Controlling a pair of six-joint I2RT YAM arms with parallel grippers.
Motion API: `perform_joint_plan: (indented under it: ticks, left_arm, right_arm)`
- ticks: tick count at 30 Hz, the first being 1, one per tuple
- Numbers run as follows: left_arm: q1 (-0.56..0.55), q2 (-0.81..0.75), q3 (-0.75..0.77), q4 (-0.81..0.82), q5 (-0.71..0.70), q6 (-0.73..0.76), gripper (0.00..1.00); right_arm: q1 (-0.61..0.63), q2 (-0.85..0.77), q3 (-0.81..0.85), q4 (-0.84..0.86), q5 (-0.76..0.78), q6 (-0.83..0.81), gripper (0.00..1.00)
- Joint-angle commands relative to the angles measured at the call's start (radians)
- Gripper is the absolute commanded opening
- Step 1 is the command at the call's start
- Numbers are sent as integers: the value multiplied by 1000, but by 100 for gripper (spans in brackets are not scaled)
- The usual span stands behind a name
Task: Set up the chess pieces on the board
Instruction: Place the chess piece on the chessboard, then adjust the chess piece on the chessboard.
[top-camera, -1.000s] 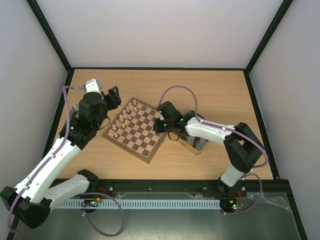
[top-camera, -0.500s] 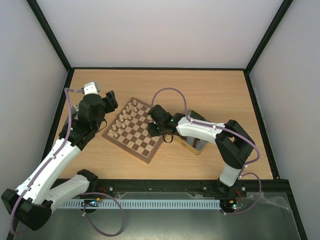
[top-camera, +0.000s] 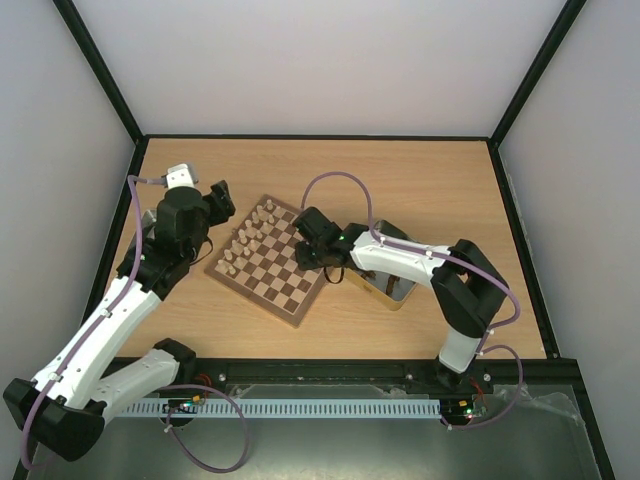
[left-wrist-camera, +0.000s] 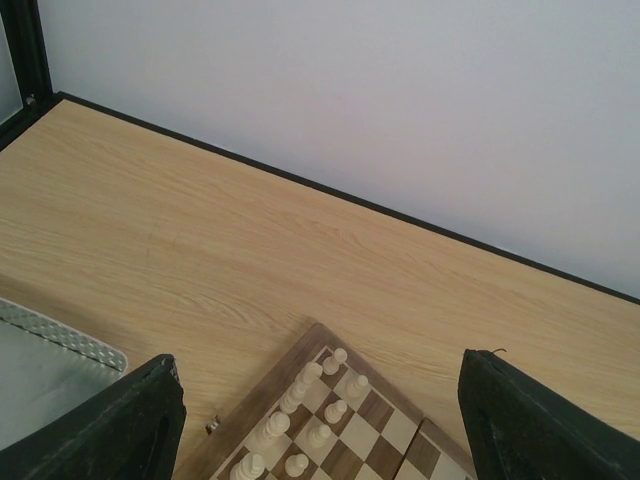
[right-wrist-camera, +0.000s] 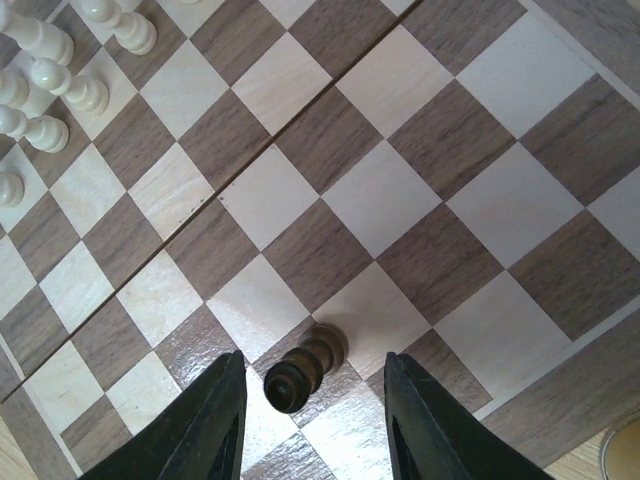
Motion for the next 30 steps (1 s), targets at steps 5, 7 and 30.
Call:
perform_joint_plan:
  ticks: [5, 7, 30]
  left_arm:
    - [7, 6, -6, -1, 8, -3, 77]
    - [7, 7, -6, -1, 8, -3, 77]
    - [18, 23, -12, 10, 22, 1, 77]
  right_arm:
    - [18, 52, 68, -41, 43, -11, 34]
    - [20, 65, 79, -45, 46, -12, 32]
    - [41, 6, 44, -144, 170, -1, 4]
